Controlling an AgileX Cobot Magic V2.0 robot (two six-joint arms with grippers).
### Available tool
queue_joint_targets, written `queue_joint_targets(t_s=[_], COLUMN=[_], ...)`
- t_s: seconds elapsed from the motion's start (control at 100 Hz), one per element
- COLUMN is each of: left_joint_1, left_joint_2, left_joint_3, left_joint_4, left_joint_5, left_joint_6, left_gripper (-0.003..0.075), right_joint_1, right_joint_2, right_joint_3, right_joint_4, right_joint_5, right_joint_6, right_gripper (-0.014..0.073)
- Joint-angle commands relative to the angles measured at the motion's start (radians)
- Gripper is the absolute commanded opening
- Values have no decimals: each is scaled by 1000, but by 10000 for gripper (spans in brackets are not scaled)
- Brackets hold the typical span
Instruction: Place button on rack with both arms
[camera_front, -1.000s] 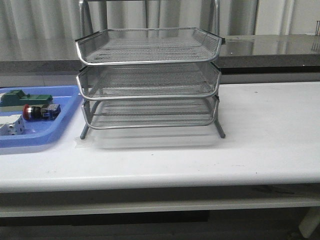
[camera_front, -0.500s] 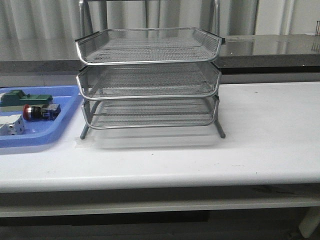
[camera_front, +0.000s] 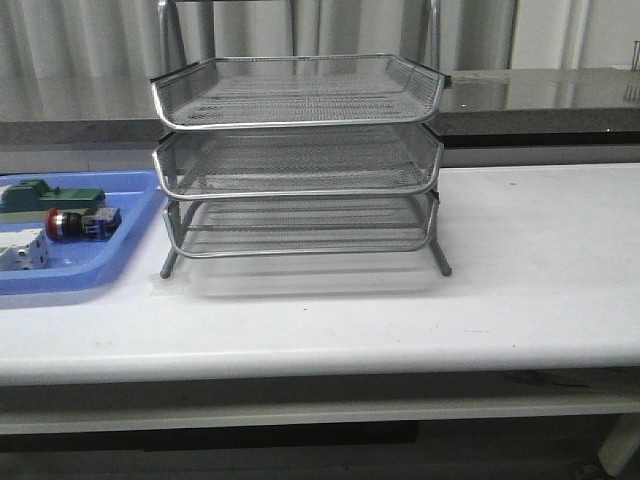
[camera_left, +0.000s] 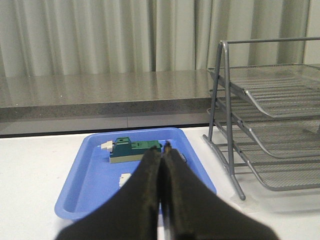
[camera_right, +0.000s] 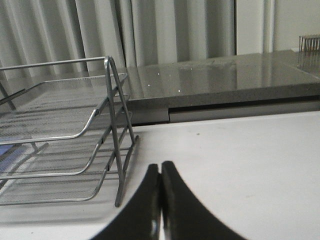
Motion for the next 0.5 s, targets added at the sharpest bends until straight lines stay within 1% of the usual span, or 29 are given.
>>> queue_joint_targets(t_s=[0.0,0.16,0.37,0.49], left_joint_1=[1,1,1,1], left_joint_2=[-32,-32,-32,-32], left_joint_3=[55,55,55,55], left_joint_4=[-7,-7,-7,-7], left_joint_5=[-75,-75,-75,-75], left_joint_6=[-9,-9,-9,-9], left_gripper=[-21,-21,-21,-21], right_joint_1=[0,0,0,0], right_joint_2=[92,265,538,688], right_joint_3=[-111,-262,-445,-527], right_joint_4=[-8,-8,-7,11], right_joint_5=[9,153,344,404], right_joint_6=[-2,-2,-2,-2], right_gripper=[-57,-57,-57,-57])
